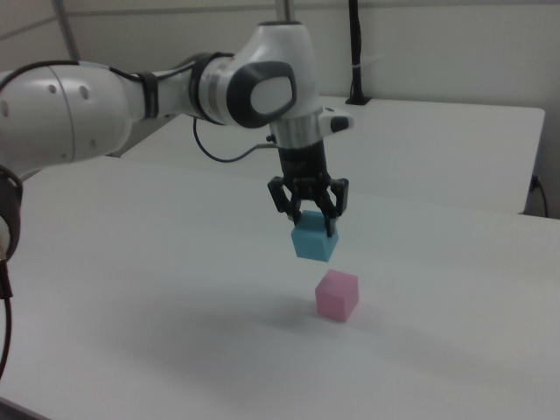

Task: Put blue cube on pink cube
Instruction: 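Carry the light-blue cube over the pink cube, then lower the light-blue cube onto the pink cube's top face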

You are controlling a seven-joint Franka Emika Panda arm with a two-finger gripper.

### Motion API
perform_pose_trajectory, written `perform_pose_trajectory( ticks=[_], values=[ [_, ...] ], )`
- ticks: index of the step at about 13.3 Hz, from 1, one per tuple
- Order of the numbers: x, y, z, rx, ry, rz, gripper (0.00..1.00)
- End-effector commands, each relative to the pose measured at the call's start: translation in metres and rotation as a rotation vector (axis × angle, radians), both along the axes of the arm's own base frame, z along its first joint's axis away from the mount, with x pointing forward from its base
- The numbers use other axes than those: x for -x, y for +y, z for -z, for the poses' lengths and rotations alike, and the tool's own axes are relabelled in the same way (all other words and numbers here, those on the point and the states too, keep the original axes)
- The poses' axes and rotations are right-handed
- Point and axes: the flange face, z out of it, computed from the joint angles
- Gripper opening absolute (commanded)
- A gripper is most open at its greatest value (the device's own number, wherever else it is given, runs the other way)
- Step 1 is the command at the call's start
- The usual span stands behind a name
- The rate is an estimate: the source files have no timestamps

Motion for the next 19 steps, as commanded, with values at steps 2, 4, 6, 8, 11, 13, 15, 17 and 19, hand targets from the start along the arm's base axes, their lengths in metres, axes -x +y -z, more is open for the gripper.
perform_pose_trajectory(
  ticks=[2, 4, 6, 8, 11, 13, 15, 17, 19],
  values=[
    [-0.010, -0.018, 0.027, 0.011, 0.003, 0.072, 0.36],
    [-0.011, -0.022, 0.033, 0.011, -0.002, 0.111, 0.35],
    [-0.013, -0.022, 0.039, 0.012, 0.000, 0.132, 0.35],
    [-0.014, -0.020, 0.042, 0.011, 0.001, 0.130, 0.35],
    [-0.020, -0.020, 0.051, 0.019, -0.017, 0.137, 0.36],
    [-0.023, -0.019, 0.055, 0.023, -0.028, 0.141, 0.36],
    [-0.025, -0.018, 0.061, 0.023, -0.024, 0.139, 0.37],
    [-0.024, -0.018, 0.063, 0.021, -0.018, 0.140, 0.39],
    [-0.024, -0.020, 0.065, 0.020, -0.018, 0.142, 0.39]
  ],
)
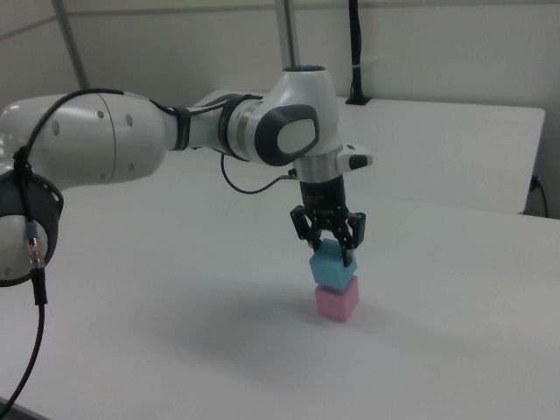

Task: Put blue cube on pink cube
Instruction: 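Lower the light-blue cube onto the pink cube's top face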

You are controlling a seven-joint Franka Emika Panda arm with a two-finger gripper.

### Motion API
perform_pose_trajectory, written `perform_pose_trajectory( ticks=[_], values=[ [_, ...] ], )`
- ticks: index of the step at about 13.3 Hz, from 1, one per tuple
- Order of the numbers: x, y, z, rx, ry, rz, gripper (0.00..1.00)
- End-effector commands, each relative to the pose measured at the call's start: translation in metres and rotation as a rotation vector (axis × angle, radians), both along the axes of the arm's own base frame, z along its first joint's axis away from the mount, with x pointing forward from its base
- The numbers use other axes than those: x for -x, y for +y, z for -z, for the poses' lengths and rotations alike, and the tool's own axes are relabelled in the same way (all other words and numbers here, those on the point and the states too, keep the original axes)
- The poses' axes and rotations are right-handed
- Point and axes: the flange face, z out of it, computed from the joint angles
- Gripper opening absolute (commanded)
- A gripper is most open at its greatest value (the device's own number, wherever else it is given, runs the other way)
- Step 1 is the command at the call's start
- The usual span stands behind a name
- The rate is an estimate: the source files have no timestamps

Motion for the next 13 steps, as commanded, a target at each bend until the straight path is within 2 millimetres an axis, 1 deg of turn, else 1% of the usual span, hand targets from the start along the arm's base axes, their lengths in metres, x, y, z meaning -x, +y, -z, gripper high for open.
perform_pose_trajectory(
  ticks=[1, 2, 4, 8, 9, 11, 13],
  values=[
    [-0.0045, 0.0000, -0.0026, 0.001, -0.023, 0.014, 0.39],
    [-0.0043, 0.0001, -0.0025, 0.000, -0.021, 0.014, 0.40],
    [-0.0038, 0.0000, -0.0010, 0.001, -0.018, 0.014, 0.49],
    [-0.0030, 0.0000, -0.0005, -0.001, -0.015, 0.012, 0.54],
    [-0.0030, 0.0000, -0.0005, -0.001, -0.015, 0.012, 0.60],
    [-0.0030, 0.0000, -0.0005, -0.001, -0.015, 0.012, 0.62],
    [-0.0031, 0.0001, -0.0005, -0.002, -0.015, 0.011, 0.66]
  ],
)
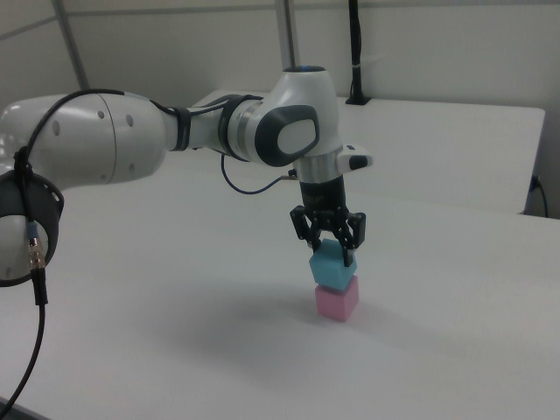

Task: Put blue cube on pink cube
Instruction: 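Lower the light-blue cube onto the pink cube's top face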

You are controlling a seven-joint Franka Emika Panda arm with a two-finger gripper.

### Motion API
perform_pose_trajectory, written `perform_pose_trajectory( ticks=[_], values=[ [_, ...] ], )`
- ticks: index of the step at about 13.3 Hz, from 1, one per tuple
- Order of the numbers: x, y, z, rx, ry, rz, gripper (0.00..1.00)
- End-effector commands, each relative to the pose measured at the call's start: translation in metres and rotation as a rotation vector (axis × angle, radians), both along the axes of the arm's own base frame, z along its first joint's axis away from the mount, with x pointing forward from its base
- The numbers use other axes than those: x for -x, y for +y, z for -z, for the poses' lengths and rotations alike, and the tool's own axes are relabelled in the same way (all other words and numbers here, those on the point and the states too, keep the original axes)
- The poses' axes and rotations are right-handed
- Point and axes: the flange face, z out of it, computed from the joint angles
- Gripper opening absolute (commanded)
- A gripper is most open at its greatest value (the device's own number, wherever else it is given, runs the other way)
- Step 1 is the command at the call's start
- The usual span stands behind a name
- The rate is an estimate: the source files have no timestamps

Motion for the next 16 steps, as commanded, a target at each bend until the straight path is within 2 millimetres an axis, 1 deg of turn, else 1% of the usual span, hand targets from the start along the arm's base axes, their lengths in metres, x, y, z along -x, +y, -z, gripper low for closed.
perform_pose_trajectory(
  ticks=[1, 3, 4, 5, 6, 7, 8, 11, 14, 15, 16],
  values=[
    [-0.003, 0.000, -0.001, -0.001, -0.016, 0.011, 0.70],
    [-0.003, 0.000, -0.002, 0.001, -0.015, 0.009, 0.74],
    [-0.003, 0.000, -0.002, 0.002, -0.015, 0.007, 0.79],
    [-0.003, 0.001, 0.000, 0.001, -0.011, 0.004, 0.80],
    [-0.001, 0.001, 0.004, -0.001, -0.002, 0.003, 0.87],
    [-0.001, 0.001, 0.003, -0.001, -0.004, 0.005, 0.96],
    [-0.001, 0.001, 0.003, 0.000, -0.003, 0.004, 1.00],
    [0.002, -0.002, -0.005, 0.002, -0.008, 0.005, 1.00],
    [0.007, -0.004, -0.031, 0.006, -0.041, 0.012, 1.00],
    [0.009, -0.004, -0.043, 0.008, -0.056, 0.013, 1.00],
    [0.014, -0.001, -0.062, 0.003, -0.072, 0.015, 1.00]
  ],
)
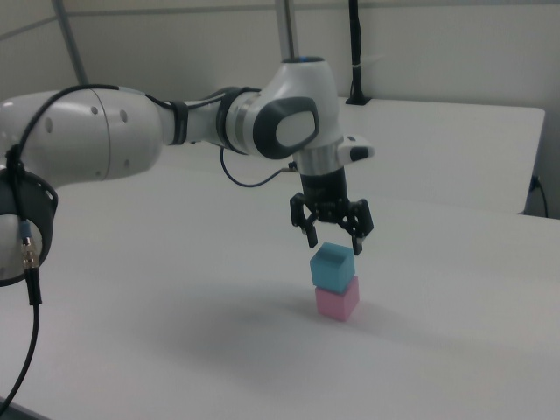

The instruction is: Put blue cube on pink cube

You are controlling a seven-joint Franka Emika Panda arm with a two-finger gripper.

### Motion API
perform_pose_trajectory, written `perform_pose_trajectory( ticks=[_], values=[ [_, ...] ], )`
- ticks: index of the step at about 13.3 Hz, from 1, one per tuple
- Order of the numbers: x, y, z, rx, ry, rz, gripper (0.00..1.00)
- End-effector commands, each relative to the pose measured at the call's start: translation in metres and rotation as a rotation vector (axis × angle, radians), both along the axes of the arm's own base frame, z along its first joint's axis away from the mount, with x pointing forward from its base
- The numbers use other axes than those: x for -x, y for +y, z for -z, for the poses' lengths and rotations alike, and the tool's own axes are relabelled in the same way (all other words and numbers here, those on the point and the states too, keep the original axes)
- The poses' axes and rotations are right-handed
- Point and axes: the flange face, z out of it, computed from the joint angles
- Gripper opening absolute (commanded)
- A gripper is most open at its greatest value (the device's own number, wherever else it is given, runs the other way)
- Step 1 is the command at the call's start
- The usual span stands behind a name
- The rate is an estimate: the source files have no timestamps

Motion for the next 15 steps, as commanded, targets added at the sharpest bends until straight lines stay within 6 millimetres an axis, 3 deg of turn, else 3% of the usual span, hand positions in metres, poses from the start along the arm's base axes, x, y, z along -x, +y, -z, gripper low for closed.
perform_pose_trajectory(
  ticks=[1, 5, 8, 13, 15],
  values=[
    [0.017, 0.013, -0.060, -0.016, -0.039, 0.008, 1.00],
    [0.018, 0.072, -0.105, -0.013, -0.085, 0.029, 1.00],
    [0.031, 0.119, -0.138, -0.043, -0.067, 0.017, 1.00],
    [0.057, 0.175, -0.178, -0.081, -0.028, -0.066, 1.00],
    [0.062, 0.189, -0.184, -0.082, -0.029, -0.046, 1.00]
  ],
)
